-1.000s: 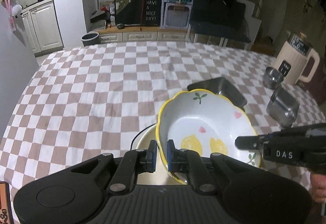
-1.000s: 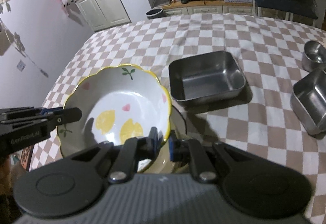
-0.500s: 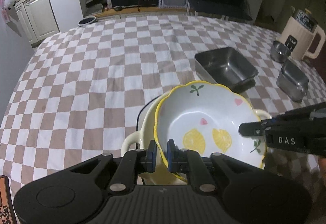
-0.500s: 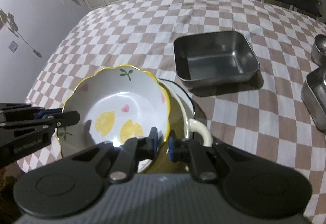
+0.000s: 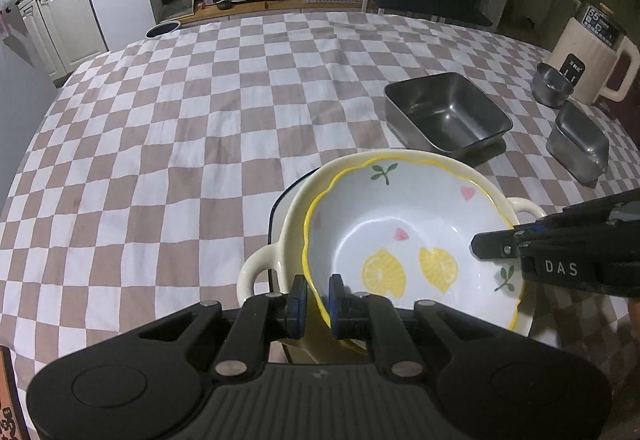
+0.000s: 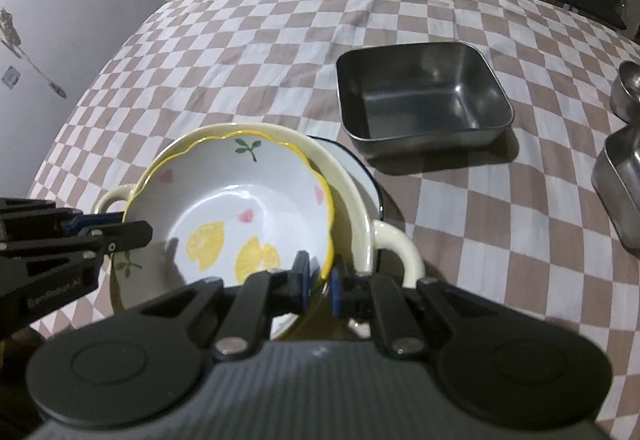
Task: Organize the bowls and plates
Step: 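Lower the lemon bowl into the cream bowl with both grippers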
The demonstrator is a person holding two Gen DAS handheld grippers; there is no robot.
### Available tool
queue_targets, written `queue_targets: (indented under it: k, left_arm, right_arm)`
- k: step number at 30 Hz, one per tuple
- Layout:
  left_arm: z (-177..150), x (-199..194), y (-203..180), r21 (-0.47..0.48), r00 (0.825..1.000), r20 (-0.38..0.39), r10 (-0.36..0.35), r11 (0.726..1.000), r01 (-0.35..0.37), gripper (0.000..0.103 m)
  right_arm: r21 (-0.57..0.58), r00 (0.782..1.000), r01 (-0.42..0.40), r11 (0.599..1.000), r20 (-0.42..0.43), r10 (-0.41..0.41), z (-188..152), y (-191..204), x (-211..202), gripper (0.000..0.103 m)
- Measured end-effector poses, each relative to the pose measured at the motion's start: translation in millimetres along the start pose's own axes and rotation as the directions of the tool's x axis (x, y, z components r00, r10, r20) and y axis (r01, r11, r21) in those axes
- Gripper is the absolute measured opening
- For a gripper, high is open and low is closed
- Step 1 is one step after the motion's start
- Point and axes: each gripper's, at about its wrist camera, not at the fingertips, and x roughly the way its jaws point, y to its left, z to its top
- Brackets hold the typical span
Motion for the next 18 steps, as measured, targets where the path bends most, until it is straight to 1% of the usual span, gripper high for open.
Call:
queue_targets:
  k: [3,6,9,12,15,18]
  left_arm:
    - [0,0,3,-0.009,1.0,-0.001,-0.014,1.0,0.014,0.011]
    - [0,-1,5,-0.015,1.0,-0.006,-0.023,1.0,0.023,0.01]
    - [0,-9,4,0.001,1.0,0.012,-0.022,1.0,0.022,0.01]
    - [0,-10,6,-0.007,0.999,0.005,-0.033,0.999,0.033,0.01]
    - [-1,-11,8,-0.013,0.999,-0.003,-0.032,0.999,0.032,0.011]
    - [-2,-16,9,-0.015,0.999,0.007,-0.04,0.999,0.04,0.011]
  right_arm:
    - [0.031,1.0,-0.003,1.0,-0.01,0.003,2,-2,2,0.013]
    - [0.074,0.999,-0.03,0.997,-0.024,0.032,3,-7,4,0.017]
    - [0.046,0.999,-0.03,0.998,-0.027,0.032,3,-5,5,0.019]
    - [0.026,0.999,-0.027,0.999,-0.025,0.028,1,-2,6,0.019]
    - [0.042,0.999,-0.039,0.998,-0.034,0.04,-1,-4,5,0.019]
    - [0.034,0.999,-0.034,0.999,-0.016,0.035,-2,-2,-1,0.023]
